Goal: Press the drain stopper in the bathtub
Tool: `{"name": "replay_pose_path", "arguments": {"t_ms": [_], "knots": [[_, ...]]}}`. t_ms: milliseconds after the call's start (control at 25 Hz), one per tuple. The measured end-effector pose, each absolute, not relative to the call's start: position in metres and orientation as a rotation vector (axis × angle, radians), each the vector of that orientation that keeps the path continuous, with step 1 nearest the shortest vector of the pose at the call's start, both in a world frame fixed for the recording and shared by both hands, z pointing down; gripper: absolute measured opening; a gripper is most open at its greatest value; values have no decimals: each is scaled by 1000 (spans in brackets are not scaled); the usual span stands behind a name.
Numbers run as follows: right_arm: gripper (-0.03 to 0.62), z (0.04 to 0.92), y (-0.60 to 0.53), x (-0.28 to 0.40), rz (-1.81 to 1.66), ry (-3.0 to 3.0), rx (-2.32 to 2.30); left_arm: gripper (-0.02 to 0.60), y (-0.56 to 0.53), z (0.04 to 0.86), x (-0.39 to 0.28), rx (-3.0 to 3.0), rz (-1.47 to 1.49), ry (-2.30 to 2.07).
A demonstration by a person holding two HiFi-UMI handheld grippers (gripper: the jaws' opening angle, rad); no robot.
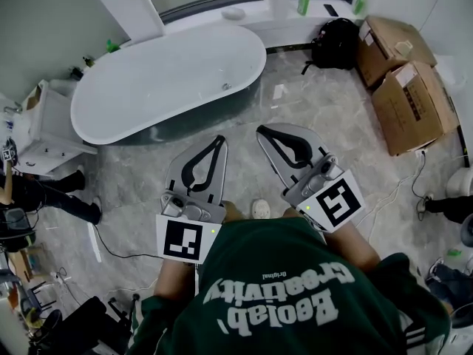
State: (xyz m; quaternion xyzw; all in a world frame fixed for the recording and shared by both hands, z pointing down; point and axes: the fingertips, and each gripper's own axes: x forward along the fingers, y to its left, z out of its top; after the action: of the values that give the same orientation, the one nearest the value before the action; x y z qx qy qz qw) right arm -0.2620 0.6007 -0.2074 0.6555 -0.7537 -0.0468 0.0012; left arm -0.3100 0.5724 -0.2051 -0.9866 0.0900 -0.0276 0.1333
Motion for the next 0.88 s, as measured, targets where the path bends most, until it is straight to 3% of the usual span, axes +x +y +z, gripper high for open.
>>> {"name": "replay_pose_path", "arguments": {"t_ms": [880], "knots": [[11,-183,563,-227,-163,-2379,1997,5,535,-183,-277,-2930,-87,303]]}}
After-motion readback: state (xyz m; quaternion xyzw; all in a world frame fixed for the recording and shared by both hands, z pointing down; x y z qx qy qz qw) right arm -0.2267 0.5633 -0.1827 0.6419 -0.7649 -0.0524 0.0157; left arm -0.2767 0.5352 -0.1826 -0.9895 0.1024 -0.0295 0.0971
